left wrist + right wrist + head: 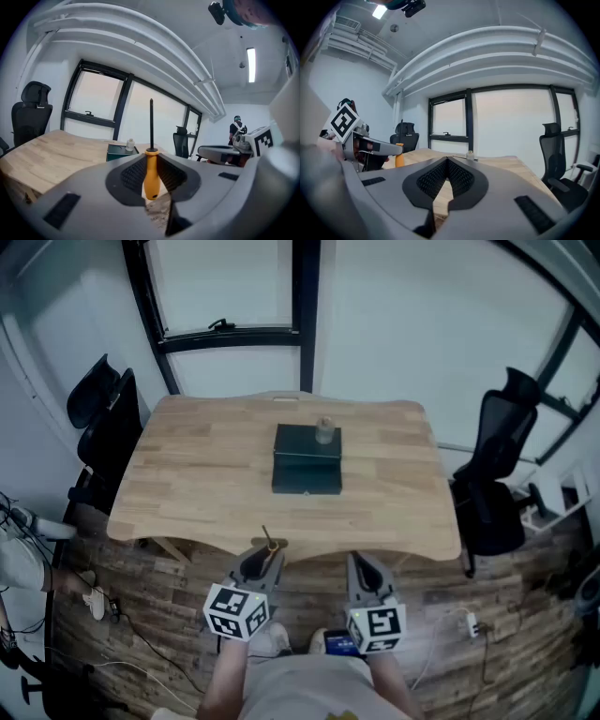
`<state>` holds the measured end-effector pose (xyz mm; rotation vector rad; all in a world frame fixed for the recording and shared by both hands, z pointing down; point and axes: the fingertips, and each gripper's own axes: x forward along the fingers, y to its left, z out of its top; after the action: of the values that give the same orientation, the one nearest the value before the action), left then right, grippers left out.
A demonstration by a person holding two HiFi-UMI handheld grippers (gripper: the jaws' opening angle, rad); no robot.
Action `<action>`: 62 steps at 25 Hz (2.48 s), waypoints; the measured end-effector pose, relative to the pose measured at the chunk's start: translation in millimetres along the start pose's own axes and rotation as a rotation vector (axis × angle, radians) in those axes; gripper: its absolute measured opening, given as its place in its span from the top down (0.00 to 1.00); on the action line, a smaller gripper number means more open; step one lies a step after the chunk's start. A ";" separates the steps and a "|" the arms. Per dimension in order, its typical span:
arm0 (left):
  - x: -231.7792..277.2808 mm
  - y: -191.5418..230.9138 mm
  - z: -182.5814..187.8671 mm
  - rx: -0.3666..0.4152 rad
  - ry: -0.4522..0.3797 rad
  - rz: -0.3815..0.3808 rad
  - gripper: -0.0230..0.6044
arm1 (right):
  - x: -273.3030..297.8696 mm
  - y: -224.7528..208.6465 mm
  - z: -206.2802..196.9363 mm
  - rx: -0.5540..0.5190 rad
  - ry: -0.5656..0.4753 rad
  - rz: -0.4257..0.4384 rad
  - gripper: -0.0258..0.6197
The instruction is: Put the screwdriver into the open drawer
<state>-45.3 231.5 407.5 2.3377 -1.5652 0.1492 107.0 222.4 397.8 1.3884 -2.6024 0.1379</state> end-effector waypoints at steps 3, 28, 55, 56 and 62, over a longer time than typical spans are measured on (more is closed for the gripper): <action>-1.4 -3.5 3.0 0.000 -0.005 0.005 0.85 | -4.3 -2.6 3.5 0.001 -0.002 0.001 0.96; 6.5 -25.0 -1.1 0.005 0.019 0.081 0.85 | -13.0 -50.6 -8.3 0.124 -0.051 0.045 0.96; 143.3 72.6 12.9 -0.071 0.092 0.024 0.85 | 120.0 -105.1 -18.2 0.123 0.069 -0.022 0.96; 149.0 78.5 14.0 -0.075 0.095 0.019 0.85 | 127.2 -105.5 -17.6 0.120 0.075 -0.027 0.96; 180.4 108.0 21.3 -0.099 0.106 -0.030 0.85 | 167.2 -106.1 -14.8 0.112 0.104 -0.054 0.96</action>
<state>-75.1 28.3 457.1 2.2381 -1.4531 0.1807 105.9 29.8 446.5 1.4459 -2.5044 0.3433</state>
